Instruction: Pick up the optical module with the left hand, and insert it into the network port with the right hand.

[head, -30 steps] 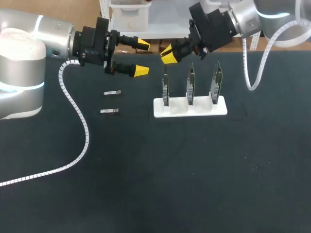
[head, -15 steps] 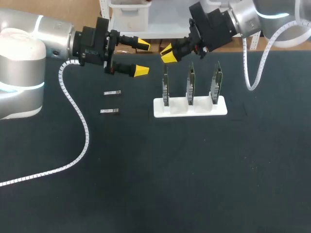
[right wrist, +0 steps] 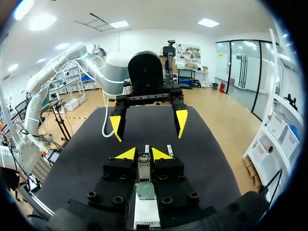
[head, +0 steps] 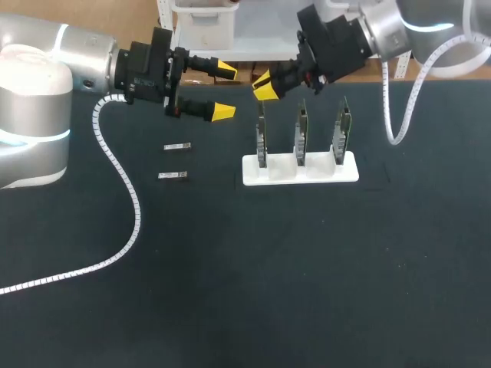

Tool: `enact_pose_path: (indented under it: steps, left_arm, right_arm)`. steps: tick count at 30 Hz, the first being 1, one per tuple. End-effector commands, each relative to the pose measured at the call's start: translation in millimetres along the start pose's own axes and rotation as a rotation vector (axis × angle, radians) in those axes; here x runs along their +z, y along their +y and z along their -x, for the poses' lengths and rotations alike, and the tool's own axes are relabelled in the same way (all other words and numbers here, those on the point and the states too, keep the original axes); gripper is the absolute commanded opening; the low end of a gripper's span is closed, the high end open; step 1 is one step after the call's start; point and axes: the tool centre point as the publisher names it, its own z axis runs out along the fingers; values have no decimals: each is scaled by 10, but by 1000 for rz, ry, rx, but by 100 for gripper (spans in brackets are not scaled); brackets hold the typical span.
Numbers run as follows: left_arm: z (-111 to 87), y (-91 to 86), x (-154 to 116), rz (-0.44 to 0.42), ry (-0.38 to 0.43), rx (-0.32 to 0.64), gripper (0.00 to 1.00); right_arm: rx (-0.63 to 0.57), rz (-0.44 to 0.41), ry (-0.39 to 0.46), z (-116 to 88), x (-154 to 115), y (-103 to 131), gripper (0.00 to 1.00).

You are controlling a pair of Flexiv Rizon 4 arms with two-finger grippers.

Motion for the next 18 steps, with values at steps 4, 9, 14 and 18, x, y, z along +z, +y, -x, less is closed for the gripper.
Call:
enact_pose_path:
  steps: [4, 9, 14, 18]
  left_arm:
    - [-2, -4, 0, 1, 1, 1, 100]
    - [-2, -4, 0, 1, 1, 1, 100]
    - [-2, -4, 0, 1, 1, 1, 100]
    - [-2, -4, 0, 1, 1, 1, 100]
  right_arm:
    - [-4, -6, -3, -8, -23, 32, 0]
    - [0, 3, 9, -54, 12, 48, 0]
    - [2, 4, 13, -73, 27, 35, 0]
    - [1, 5, 17, -88, 33, 19, 0]
